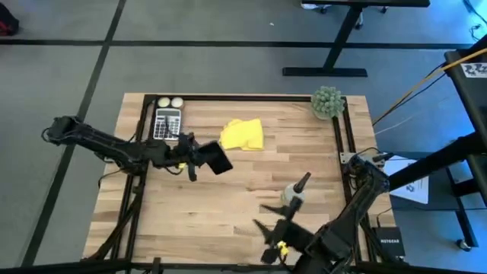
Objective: Apply microfiber cloth
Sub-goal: Spray the front of the black cellphone using the white spray bottle
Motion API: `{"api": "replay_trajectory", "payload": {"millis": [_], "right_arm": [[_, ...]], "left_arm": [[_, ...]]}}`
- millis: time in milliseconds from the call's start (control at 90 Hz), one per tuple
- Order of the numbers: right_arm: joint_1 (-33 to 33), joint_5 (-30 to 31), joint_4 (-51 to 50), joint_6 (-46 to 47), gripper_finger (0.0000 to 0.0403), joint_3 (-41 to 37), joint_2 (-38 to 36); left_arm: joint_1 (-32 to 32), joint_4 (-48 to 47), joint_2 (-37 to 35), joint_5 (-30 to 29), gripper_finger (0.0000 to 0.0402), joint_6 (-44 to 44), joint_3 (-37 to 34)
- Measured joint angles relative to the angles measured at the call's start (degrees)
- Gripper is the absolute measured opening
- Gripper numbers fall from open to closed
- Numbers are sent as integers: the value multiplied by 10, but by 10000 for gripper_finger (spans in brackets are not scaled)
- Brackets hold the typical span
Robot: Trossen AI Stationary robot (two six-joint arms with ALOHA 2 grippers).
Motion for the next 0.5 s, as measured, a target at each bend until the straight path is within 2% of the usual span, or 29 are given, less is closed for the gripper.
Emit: {"api": "replay_trajectory", "payload": {"millis": [67, 278, 378, 500], "right_arm": [[11, -2, -72, 107, 195, -5, -1], [49, -34, -71, 245, 195, -102, -21], [64, -42, -70, 349, 195, -158, -23], [86, -94, -56, 479, 195, -235, -21]], "left_arm": [[12, -10, 35, 24, 17, 7, 16], [41, -11, 143, 106, 17, 24, 58], [52, -21, 186, 130, 17, 28, 80], [59, -22, 224, 142, 17, 42, 93]]}}
